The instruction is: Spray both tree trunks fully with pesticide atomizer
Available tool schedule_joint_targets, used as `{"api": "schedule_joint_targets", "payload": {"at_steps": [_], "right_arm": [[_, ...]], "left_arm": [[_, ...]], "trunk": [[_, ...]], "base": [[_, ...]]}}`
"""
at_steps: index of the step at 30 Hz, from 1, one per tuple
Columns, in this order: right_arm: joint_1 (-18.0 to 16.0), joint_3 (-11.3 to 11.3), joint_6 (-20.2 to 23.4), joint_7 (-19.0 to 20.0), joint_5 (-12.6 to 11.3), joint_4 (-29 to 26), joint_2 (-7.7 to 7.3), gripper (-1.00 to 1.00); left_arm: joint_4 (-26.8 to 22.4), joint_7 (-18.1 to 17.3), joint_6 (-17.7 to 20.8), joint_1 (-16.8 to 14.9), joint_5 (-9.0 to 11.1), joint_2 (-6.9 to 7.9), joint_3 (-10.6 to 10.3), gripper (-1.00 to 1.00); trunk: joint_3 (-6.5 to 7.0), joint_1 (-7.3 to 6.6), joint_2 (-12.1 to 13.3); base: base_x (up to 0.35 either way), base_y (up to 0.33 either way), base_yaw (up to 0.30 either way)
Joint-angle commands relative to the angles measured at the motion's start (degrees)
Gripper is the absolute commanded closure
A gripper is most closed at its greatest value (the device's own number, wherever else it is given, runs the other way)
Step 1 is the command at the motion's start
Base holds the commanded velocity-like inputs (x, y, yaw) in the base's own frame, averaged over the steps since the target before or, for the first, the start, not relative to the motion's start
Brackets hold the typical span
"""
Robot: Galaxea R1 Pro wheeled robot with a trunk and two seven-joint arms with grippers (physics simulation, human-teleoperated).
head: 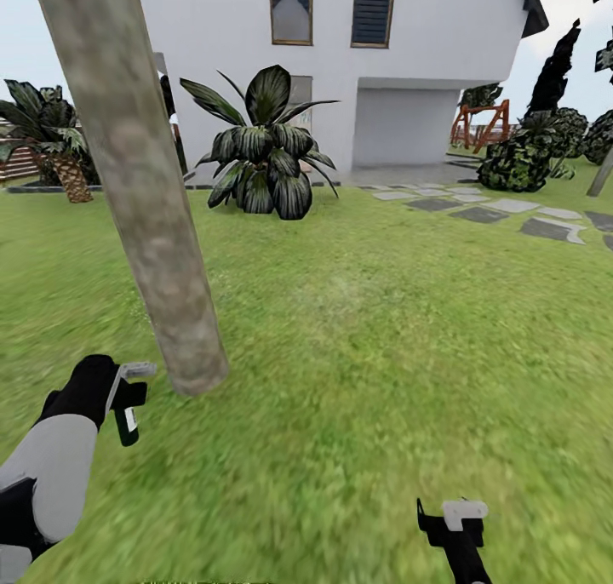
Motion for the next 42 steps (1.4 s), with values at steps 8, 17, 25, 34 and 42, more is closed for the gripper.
{"api": "schedule_joint_targets", "payload": {"at_steps": [8,17,25,34,42], "right_arm": [[-0.1,-0.2,-0.2,-0.4,0.6,0.1,-0.04,-1.0],[-0.1,-0.2,-0.2,-0.4,0.6,0.1,-0.07,-1.0],[-0.1,-0.2,-0.1,-0.4,0.6,0.1,-0.07,-1.0],[-0.1,-0.2,-0.1,-0.4,0.6,0.1,-0.12,-1.0],[-0.1,-0.2,-0.1,-0.4,0.6,0.1,-0.15,-1.0]], "left_arm": [[-0.9,-0.9,0.1,-0.5,-0.6,-0.79,0.4,1.0],[-0.8,-1.1,0.0,-0.5,-0.6,-1.89,0.3,1.0],[-0.8,-1.1,0.0,-0.5,-0.6,-1.98,0.3,1.0],[-0.9,-1.3,0.9,-4.4,-0.5,-2.43,0.3,1.0],[-0.9,-1.6,3.3,-5.5,-0.5,1.44,0.1,1.0]], "trunk": [[-0.05,-0.01,0.0],[-0.05,-0.01,0.0],[-0.05,-0.01,0.0],[-0.05,-0.01,0.0],[-0.05,-0.01,0.0]], "base": [[0.09,0.0,0.087],[0.27,-0.104,0.001],[0.025,-0.258,0.0],[-0.009,-0.028,0.0],[0.0,0.0,0.0]]}}
